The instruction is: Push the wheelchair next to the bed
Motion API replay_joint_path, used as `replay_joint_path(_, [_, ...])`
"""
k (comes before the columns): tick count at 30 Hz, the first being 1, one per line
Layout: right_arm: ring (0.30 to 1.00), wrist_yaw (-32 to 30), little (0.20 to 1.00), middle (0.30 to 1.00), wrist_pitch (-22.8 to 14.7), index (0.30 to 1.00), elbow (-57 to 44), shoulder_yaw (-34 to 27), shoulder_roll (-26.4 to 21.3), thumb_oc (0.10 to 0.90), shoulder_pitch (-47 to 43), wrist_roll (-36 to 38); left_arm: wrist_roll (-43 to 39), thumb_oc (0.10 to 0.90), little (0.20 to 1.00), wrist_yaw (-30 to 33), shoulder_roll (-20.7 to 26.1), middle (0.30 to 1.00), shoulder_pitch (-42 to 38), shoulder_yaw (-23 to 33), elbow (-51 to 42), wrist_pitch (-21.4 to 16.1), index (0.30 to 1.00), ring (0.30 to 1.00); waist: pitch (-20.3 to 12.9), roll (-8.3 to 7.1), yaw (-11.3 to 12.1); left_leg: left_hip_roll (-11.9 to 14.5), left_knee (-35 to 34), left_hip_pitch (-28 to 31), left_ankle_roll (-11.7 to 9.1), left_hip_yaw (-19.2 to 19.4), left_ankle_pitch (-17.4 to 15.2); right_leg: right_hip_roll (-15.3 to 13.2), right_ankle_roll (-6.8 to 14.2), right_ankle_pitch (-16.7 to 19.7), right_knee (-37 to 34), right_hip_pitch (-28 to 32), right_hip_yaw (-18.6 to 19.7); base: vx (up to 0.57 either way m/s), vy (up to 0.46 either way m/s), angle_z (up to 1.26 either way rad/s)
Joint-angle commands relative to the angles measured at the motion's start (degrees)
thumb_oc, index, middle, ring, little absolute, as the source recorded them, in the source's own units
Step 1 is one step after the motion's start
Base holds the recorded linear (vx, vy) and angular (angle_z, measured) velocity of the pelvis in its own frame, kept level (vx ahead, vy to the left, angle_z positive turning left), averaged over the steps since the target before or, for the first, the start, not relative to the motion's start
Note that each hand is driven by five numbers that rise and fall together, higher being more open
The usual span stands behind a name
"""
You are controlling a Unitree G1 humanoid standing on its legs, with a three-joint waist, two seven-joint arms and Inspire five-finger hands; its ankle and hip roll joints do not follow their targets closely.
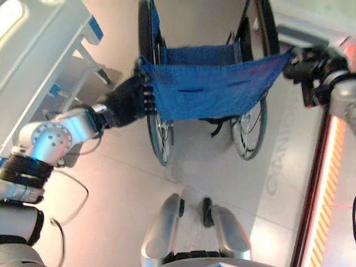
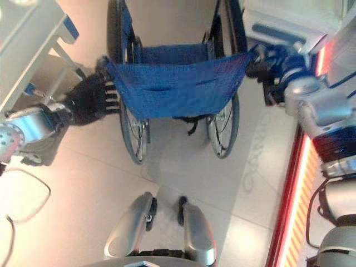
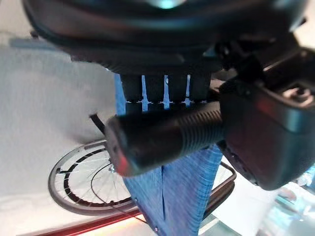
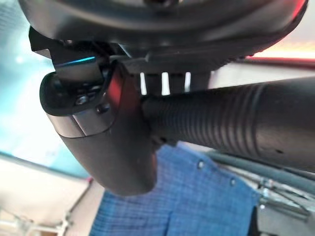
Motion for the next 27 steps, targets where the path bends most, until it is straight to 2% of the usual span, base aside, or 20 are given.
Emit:
replay_joint_path(1, [0.300,5.4,0.300,0.300,-6.9,0.300,-10.5,-1.5,4.4,0.400,2.5,3.4,6.4,0.400,0.300,-1.1,-1.3,0.300,4.4,9.9,-1.5,-7.0,0.300,0.300,-4.0,2.18,2.8,1.2,-15.9,1.0,0.4,4.8,15.3,7.1,1.8,11.6,-15.7,9.6,2.1,0.58,-0.023,0.05])
replay_joint_path(2, [0.300,5.4,0.300,0.300,-7.4,0.300,-10.4,-1.6,4.6,0.400,3.0,3.2,6.6,0.400,0.300,-1.3,-1.4,0.300,5.3,10.3,-1.9,-7.2,0.300,0.300,-4.0,2.23,3.2,1.2,-17.2,0.9,0.2,5.3,16.2,7.3,1.7,11.3,-16.0,10.3,2.3,0.70,-0.001,-0.10])
replay_joint_path(3, [0.300,6.1,0.300,0.300,-8.9,0.300,-9.8,-2.4,5.4,0.400,5.8,2.0,7.2,0.400,0.300,-1.4,-1.5,0.300,8.7,11.7,-3.5,-7.9,0.300,0.300,-4.2,3.15,5.0,1.9,-24.2,-0.4,-0.6,6.2,19.7,9.0,1.1,9.6,-16.2,13.6,3.1,0.71,0.018,-0.32])
replay_joint_path(5, [0.300,7.5,0.300,0.300,-9.0,0.300,-9.2,-3.6,5.9,0.400,7.8,1.7,7.0,0.400,0.300,-1.0,-1.3,0.300,11.9,13.9,-5.1,-7.3,0.300,0.300,-5.3,3.66,6.7,2.2,-27.1,-0.8,-0.7,7.1,20.5,10.1,0.6,6.6,-15.4,17.2,4.1,0.78,0.051,-0.66])
replay_joint_path(6, [0.300,7.6,0.300,0.300,-9.0,0.300,-9.2,-3.6,5.9,0.400,7.8,1.7,7.0,0.400,0.300,-1.0,-1.3,0.300,12.0,14.0,-5.2,-7.2,0.300,0.300,-5.3,3.57,6.8,2.2,-27.1,-0.7,-0.7,7.2,20.4,10.0,0.6,6.5,-15.3,17.3,4.1,0.68,0.092,-0.78])
replay_joint_path(8, [0.300,8.4,0.300,0.300,-7.9,0.300,-8.0,-4.0,7.0,0.400,8.3,1.2,7.3,0.400,0.300,-1.7,-1.3,0.300,12.1,14.9,-4.8,-5.0,0.300,0.300,-8.0,3.47,7.0,2.3,-25.5,1.3,1.3,9.4,15.3,9.5,0.7,3.6,-13.1,17.9,3.3,0.62,0.138,-0.59])
replay_joint_path(11, [0.300,9.0,0.300,0.300,-7.0,0.300,-7.6,-4.3,7.8,0.400,9.5,0.8,8.0,0.400,0.300,-2.7,-1.4,0.300,11.3,14.9,-3.2,-2.6,0.300,0.300,-11.1,3.15,7.4,1.5,-21.1,1.9,3.1,10.3,12.1,9.8,0.7,-0.1,-9.2,19.2,3.0,0.62,0.149,-0.21])
replay_joint_path(12, [0.300,8.8,0.300,0.300,-6.6,0.300,-7.9,-4.8,8.1,0.400,10.7,0.9,9.1,0.400,0.300,-3.6,-1.5,0.300,11.3,15.2,-2.3,-0.8,0.300,0.300,-12.8,2.27,7.8,0.2,-19.2,2.5,5.0,10.7,8.8,9.1,1.9,1.4,-3.4,18.9,2.0,0.54,0.140,0.02])
replay_joint_path(13, [0.300,8.6,0.300,0.300,-6.6,0.300,-7.9,-4.8,8.1,0.400,10.8,1.0,9.4,0.400,0.300,-3.9,-1.5,0.300,11.3,15.3,-2.1,-0.5,0.300,0.300,-13.1,2.23,7.9,0.2,-19.0,2.6,5.3,10.7,8.5,9.1,2.1,1.8,-2.6,18.6,1.9,0.58,0.163,-0.11])
replay_joint_path(15, [0.300,7.6,0.300,0.300,-5.8,0.300,-8.7,-5.2,8.5,0.400,11.3,1.4,11.1,0.400,0.300,-5.9,-1.0,0.300,11.0,15.2,-0.8,0.7,0.300,0.300,-14.3,1.59,7.8,-1.0,-17.7,4.1,6.6,11.1,6.5,8.0,5.0,6.1,6.8,16.0,0.0,0.49,0.150,-0.02])
replay_joint_path(16, [0.300,7.3,0.300,0.300,-5.5,0.300,-9.0,-5.2,8.5,0.400,11.2,1.7,11.3,0.400,0.300,-6.4,-0.9,0.300,10.7,15.2,-0.3,1.0,0.300,0.300,-14.8,1.75,8.0,-0.9,-17.6,4.4,7.0,11.3,6.2,8.2,6.0,8.5,9.5,14.8,-0.3,0.53,0.157,0.10])
replay_joint_path(17, [0.300,6.7,0.300,0.300,-4.7,0.300,-9.4,-4.9,8.8,0.400,10.6,2.3,10.8,0.400,0.300,-6.5,-0.6,0.300,9.8,15.2,0.0,1.8,0.300,0.300,-15.3,1.50,7.6,-1.5,-17.1,5.8,7.4,11.5,5.4,7.0,8.5,13.2,12.8,11.9,-0.7,0.50,0.137,0.10])
replay_joint_path(19, [0.300,6.3,0.300,0.300,-3.9,0.300,-9.3,-4.5,8.7,0.400,9.5,2.8,8.7,0.400,0.300,-5.5,0.4,0.300,8.3,14.1,0.0,2.7,0.300,0.300,-15.9,1.72,6.9,-1.8,-16.2,6.4,6.7,11.4,5.0,5.6,7.9,11.9,8.9,9.8,-0.7,0.46,0.073,-0.06])
replay_joint_path(20, [0.300,6.3,0.300,0.300,-3.5,0.300,-9.2,-4.4,8.2,0.400,9.0,2.8,7.2,0.400,0.300,-4.5,1.0,0.300,7.2,13.0,-0.4,2.7,0.300,0.300,-15.8,1.53,6.0,-2.6,-14.6,6.4,5.9,10.8,5.1,4.5,6.3,8.4,2.5,9.9,-0.8,0.33,-0.021,-0.12])
replay_joint_path(22, [0.300,6.1,0.300,0.300,-4.2,0.300,-8.5,-3.5,6.6,0.400,6.9,3.3,4.9,0.400,0.300,-2.9,1.5,0.300,5.2,10.8,-0.9,0.9,0.300,0.300,-14.9,1.89,5.0,-2.9,-10.8,4.7,4.1,9.5,6.6,3.2,3.6,6.4,-9.3,9.9,0.3,0.24,-0.050,0.11])
replay_joint_path(24, [0.300,6.6,0.300,0.300,-6.0,0.300,-6.7,-2.4,5.3,0.400,4.0,3.6,4.0,0.400,0.300,-2.3,1.2,0.300,3.5,9.5,-0.8,-2.1,0.300,0.300,-12.9,2.09,4.3,-3.2,-7.9,2.4,3.1,8.9,7.4,1.5,3.1,9.3,-15.5,9.0,1.6,0.06,-0.071,0.24])
replay_joint_path(25, [0.300,7.5,0.300,0.300,-7.8,0.300,-4.6,-1.4,4.5,0.400,1.2,3.3,3.6,0.400,0.300,-1.6,0.5,0.300,1.3,8.3,-0.3,-4.2,0.300,0.300,-11.0,2.29,3.6,-3.5,-5.9,0.9,2.6,8.3,6.7,-0.5,3.7,12.7,-19.6,7.5,2.5,0.00,-0.100,0.53])
replay_joint_path(27, [0.300,8.5,0.300,0.300,-9.4,0.300,-2.1,0.4,3.8,0.400,-3.1,3.4,3.3,0.400,0.300,-0.4,-0.2,0.300,-2.0,6.5,0.8,-6.1,0.300,0.300,-8.9,2.21,2.5,-3.7,-4.5,0.8,2.4,7.7,4.4,-4.0,5.9,17.7,-23.1,4.0,2.8,0.06,-0.158,0.60])
